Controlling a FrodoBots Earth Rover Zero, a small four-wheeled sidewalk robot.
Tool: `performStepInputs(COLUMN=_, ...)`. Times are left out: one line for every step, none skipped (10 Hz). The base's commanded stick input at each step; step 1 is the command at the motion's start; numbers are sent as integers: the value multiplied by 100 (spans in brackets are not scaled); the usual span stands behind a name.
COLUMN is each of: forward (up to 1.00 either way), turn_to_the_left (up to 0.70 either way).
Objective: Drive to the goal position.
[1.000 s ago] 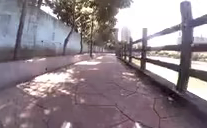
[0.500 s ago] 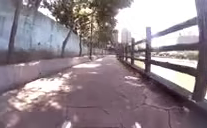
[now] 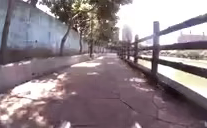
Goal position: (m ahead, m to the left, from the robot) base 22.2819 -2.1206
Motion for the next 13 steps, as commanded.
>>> performStepInputs(forward=70, turn_to_the_left=0)
performStepInputs(forward=70, turn_to_the_left=-15)
performStepInputs(forward=70, turn_to_the_left=-33)
performStepInputs(forward=70, turn_to_the_left=-25)
performStepInputs(forward=70, turn_to_the_left=0)
performStepInputs(forward=70, turn_to_the_left=0)
performStepInputs(forward=70, turn_to_the_left=0)
performStepInputs(forward=70, turn_to_the_left=0)
performStepInputs(forward=70, turn_to_the_left=0)
performStepInputs(forward=70, turn_to_the_left=0)
performStepInputs(forward=70, turn_to_the_left=0)
performStepInputs(forward=70, turn_to_the_left=-3)
performStepInputs(forward=70, turn_to_the_left=-35)
